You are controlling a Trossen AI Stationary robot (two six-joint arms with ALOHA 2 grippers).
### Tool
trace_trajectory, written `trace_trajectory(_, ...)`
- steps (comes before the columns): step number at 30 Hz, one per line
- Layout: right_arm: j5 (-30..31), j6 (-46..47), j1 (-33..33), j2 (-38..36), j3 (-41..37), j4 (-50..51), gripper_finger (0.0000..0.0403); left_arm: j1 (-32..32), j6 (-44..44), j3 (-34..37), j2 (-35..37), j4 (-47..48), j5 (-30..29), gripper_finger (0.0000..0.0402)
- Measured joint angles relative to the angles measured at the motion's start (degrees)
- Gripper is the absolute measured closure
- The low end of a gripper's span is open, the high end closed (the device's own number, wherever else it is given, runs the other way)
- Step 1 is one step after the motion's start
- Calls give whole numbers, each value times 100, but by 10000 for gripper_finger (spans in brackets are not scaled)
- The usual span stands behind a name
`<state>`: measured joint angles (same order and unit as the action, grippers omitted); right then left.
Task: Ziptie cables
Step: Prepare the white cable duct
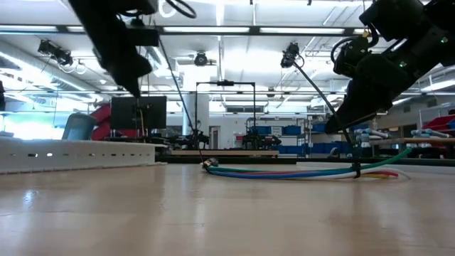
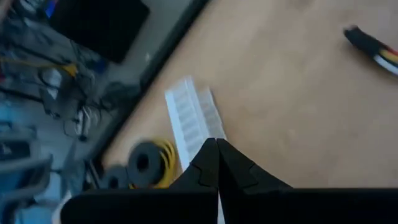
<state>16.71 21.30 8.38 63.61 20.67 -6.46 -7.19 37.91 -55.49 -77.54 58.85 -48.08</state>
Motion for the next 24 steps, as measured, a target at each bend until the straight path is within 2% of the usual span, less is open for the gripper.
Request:
trace_trajectory(2, 2, 0, 0, 0, 0, -5, 292, -158, 457, 35, 2, 241, 230, 401)
trace_trajectory(5, 0, -2, 0, 0, 0, -2, 292, -257, 870, 142, -5, 74, 431, 391)
trace_trajectory(12, 0, 2, 0, 0, 0, -32, 292, -225, 776, 149, -108, -605, 1032, 325)
trace_trajectory(18, -2, 122, 2, 0, 0, -57, 292, -220, 579, 149, -299, -1035, 1049, 248)
trace_trajectory(24, -4, 245, 13, 2, 0, -30, 292, -224, 933, 149, -653, -1189, 1013, 230)
